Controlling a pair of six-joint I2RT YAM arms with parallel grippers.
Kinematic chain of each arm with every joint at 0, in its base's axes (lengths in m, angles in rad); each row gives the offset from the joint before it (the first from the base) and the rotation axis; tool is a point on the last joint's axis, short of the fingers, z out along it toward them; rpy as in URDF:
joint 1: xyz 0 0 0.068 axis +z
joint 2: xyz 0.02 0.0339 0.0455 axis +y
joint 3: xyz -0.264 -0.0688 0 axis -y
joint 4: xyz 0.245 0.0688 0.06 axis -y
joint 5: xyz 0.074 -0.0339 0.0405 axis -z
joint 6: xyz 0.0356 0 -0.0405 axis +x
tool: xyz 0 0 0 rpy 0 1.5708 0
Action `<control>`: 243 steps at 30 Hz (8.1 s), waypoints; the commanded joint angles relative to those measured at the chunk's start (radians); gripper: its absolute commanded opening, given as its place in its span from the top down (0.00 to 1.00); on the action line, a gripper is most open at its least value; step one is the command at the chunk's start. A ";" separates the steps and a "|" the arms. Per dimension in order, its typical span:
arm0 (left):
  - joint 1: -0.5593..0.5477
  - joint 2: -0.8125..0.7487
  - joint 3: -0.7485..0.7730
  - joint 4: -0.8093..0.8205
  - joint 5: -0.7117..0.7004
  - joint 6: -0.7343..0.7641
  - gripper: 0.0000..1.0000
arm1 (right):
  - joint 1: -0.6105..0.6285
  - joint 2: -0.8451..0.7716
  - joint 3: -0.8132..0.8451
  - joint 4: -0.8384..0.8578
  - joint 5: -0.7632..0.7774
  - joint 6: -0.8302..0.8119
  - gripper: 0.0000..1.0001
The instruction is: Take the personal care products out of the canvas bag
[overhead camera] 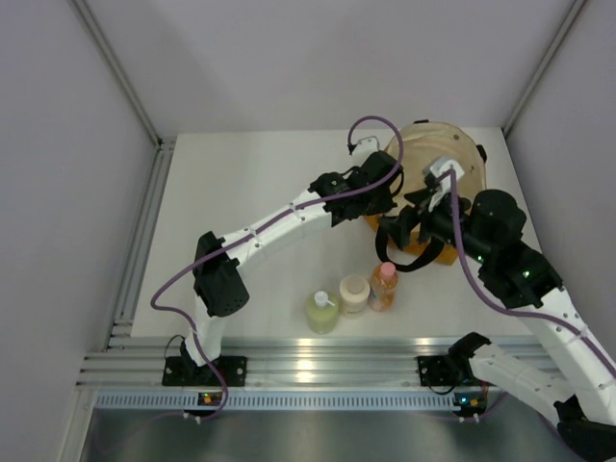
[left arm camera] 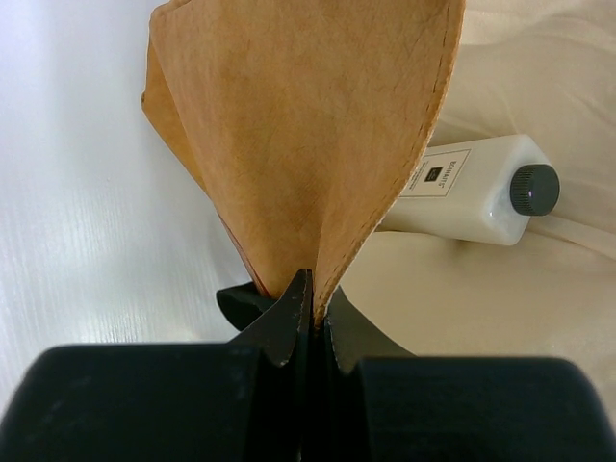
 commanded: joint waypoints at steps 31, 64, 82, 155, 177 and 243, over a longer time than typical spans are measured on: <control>-0.030 0.017 0.011 0.045 -0.010 -0.115 1.00 | -0.494 0.449 0.206 -0.393 0.608 0.300 0.28; -0.062 0.052 -0.058 0.060 -0.043 -0.051 1.00 | -0.489 0.647 0.263 -0.247 0.694 0.313 0.28; -0.062 0.047 -0.038 0.058 -0.027 -0.040 1.00 | -0.562 0.636 0.141 -0.150 0.627 0.293 0.96; -0.038 0.063 -0.023 0.065 0.021 -0.046 1.00 | -0.641 0.673 0.267 -0.199 0.278 0.015 1.00; -0.038 0.063 0.014 0.060 -0.005 -0.052 1.00 | -0.591 0.574 0.595 -0.382 0.257 0.093 1.00; 0.431 -0.785 -0.480 -0.139 -0.175 0.325 0.02 | 0.149 0.558 0.955 -0.615 -0.010 -0.250 1.00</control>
